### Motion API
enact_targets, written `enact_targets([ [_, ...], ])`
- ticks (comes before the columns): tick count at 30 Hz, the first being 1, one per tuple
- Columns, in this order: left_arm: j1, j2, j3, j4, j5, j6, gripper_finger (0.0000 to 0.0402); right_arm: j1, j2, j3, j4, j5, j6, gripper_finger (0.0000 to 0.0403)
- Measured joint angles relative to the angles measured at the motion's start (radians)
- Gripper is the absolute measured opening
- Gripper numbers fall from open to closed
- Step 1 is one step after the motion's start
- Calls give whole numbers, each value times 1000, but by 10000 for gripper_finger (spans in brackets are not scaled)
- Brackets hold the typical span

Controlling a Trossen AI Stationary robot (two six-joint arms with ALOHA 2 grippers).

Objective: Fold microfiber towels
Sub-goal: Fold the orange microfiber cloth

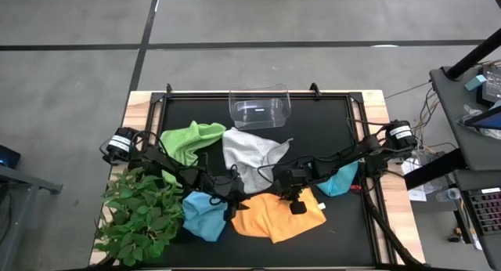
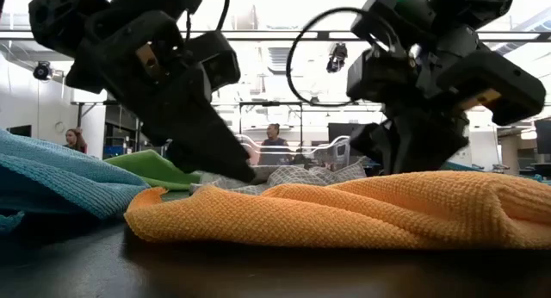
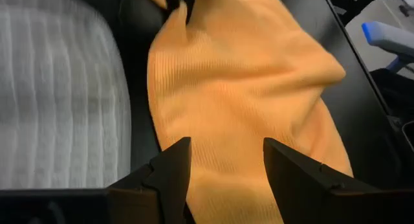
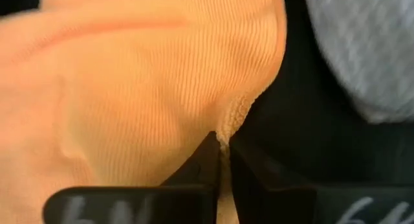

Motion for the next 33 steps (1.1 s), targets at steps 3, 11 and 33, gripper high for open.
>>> enact_targets([
  [3, 3, 0, 22, 1, -67, 4, 177, 3, -35, 4, -4, 31, -35, 10],
  [11, 18, -1, 31, 1, -201, 50, 189, 16, -160, 6, -78, 102, -130, 9],
  [33, 38, 173, 29, 339, -96, 79, 198, 33, -260, 5, -127, 134, -138, 9],
])
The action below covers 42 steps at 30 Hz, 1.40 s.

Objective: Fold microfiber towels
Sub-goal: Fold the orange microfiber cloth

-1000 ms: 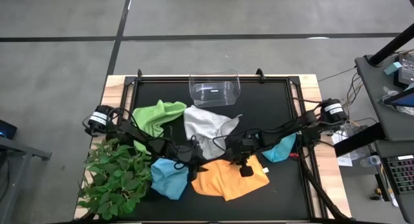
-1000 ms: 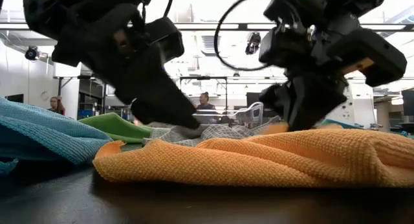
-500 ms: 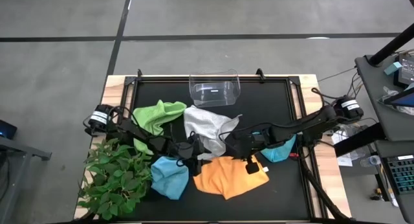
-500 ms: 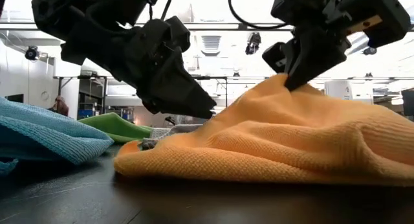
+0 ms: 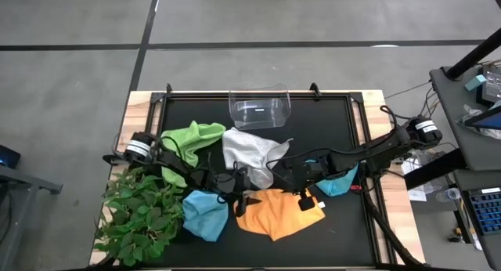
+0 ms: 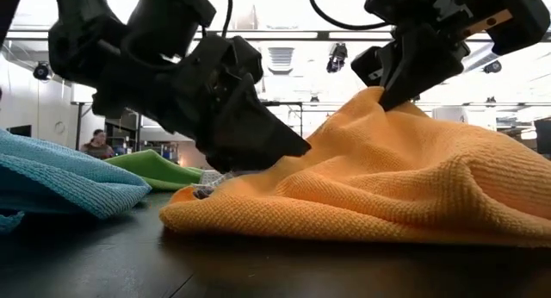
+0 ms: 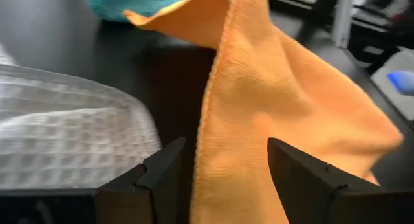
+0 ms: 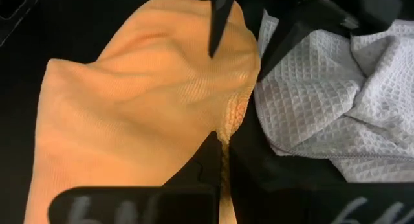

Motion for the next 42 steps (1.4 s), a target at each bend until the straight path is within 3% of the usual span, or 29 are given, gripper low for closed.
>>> enact_targets([
  [6, 0, 9, -4, -23, 105, -31, 154, 2, -41, 0, -38, 1, 0, 9],
  [14, 0, -2, -8, -114, 252, -80, 23, 6, -134, 0, -102, 26, 15, 9],
  [16, 1, -18, -9, -145, 278, -85, 7, 7, -142, 0, -118, 26, 32, 9],
  [25, -3, -257, -5, -560, 286, -86, 1, 29, -83, 0, -111, 23, 95, 9],
  [29, -13, -344, -7, -649, 286, -86, 0, 28, -20, -1, -69, 18, 115, 20],
  [35, -31, -377, -12, -691, 324, -94, 0, 23, 59, 0, -47, -14, 134, 77],
  [42, -41, -335, -12, -703, 361, -137, 0, -40, 25, -1, -184, -14, 132, 157],
])
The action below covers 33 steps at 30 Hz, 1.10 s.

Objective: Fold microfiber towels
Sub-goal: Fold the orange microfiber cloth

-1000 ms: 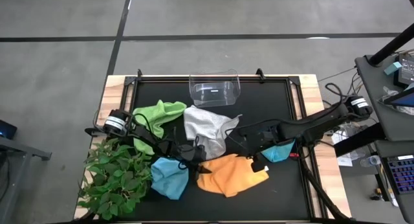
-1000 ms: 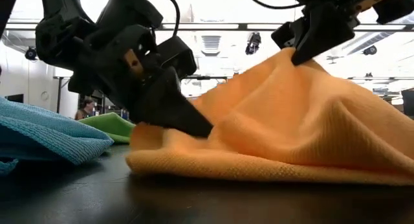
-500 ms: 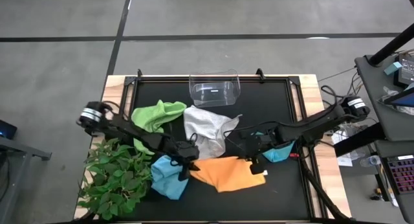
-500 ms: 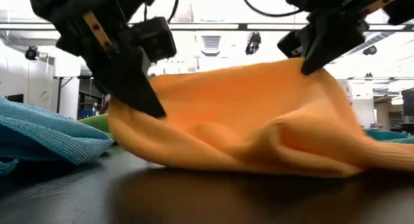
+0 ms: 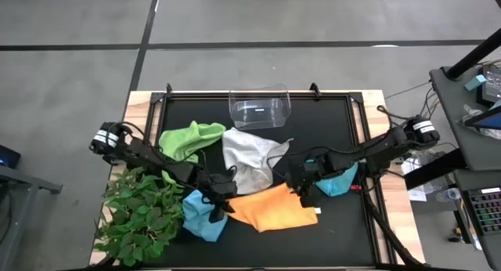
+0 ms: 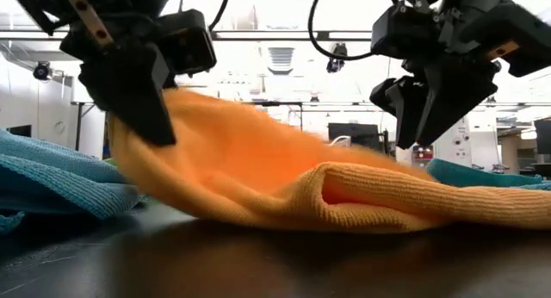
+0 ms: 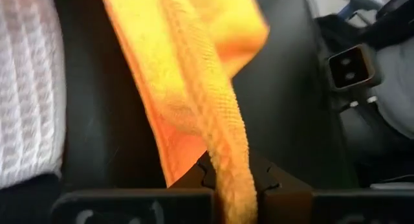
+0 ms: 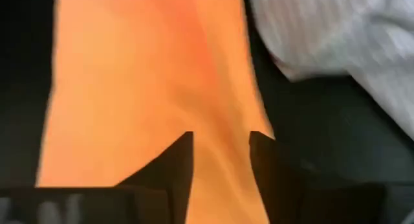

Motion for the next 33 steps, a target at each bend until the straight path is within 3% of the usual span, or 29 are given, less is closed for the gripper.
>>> enact_targets([
  [8, -5, 11, 1, -15, 0, -2, 0, -106, -3, -56, -47, 1, -42, 230],
  [16, -6, 8, 2, -12, 1, -2, 0, -176, 2, -116, 25, -103, -74, 254],
  [27, -6, 8, 2, -12, 1, -1, 0, -186, 90, -130, 71, -130, -134, 204],
  [33, -6, 8, 5, -12, 1, -1, 0, -188, 89, -130, 77, -124, -157, 120],
])
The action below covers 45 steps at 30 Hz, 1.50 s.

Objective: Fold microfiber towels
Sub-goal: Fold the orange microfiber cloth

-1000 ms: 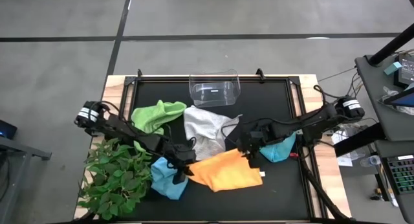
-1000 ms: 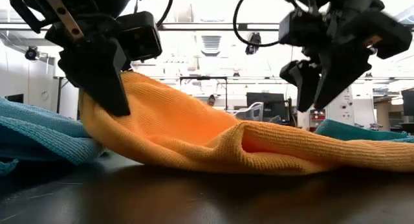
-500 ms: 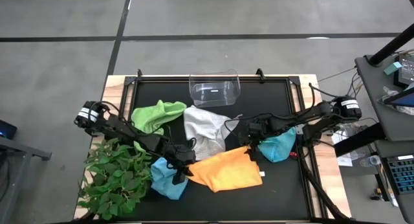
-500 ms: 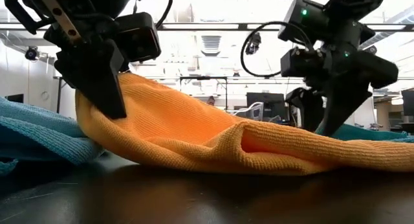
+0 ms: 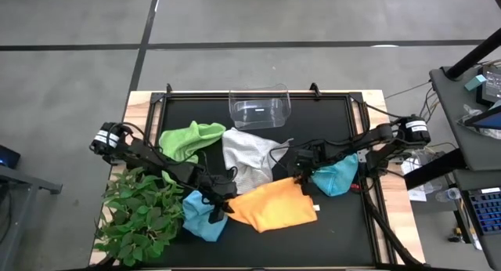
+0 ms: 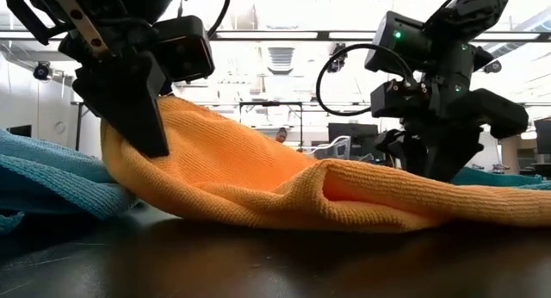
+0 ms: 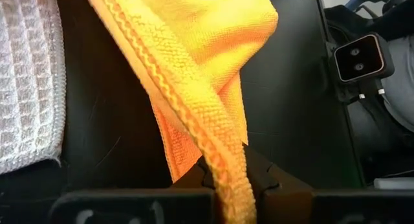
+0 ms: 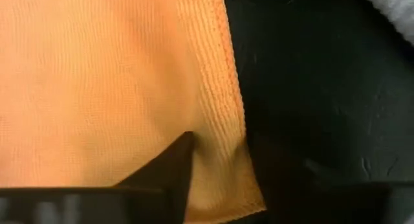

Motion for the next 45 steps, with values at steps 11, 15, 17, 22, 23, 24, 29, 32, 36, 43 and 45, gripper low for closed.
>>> enact_targets([
  [11, 2, -48, 16, -18, -39, 3, 0, 3, -189, -4, -127, 3, 93, 11],
  [15, 12, -96, 22, -25, -74, 4, 0, 16, -284, -3, -168, 17, 149, 9],
  [17, 20, -125, 23, -29, -91, 12, 0, 26, -335, 1, -192, 40, 171, 9],
  [22, 35, -206, 28, -33, -136, 61, 0, 61, -445, 71, -353, 135, 209, 9],
  [23, 37, -225, 29, -44, -148, 75, 0, 68, -464, 90, -388, 161, 212, 9],
  [24, 39, -243, 30, -58, -162, 86, 0, 75, -480, 110, -417, 182, 214, 9],
  [29, 53, -327, 43, -76, -222, 160, 0, 99, -517, 228, -570, 280, 211, 9],
  [32, 63, -361, 56, -73, -250, 213, 0, 105, -515, 321, -678, 357, 191, 9],
  [36, 79, -393, 81, -71, -263, 285, 0, 105, -510, 438, -787, 442, 155, 9],
  [43, 147, -424, 108, -78, -265, 398, 0, 105, -511, 592, -864, 585, 93, 9],
  [45, 171, -433, 111, -100, -265, 412, 0, 105, -511, 625, -885, 627, 86, 9],
])
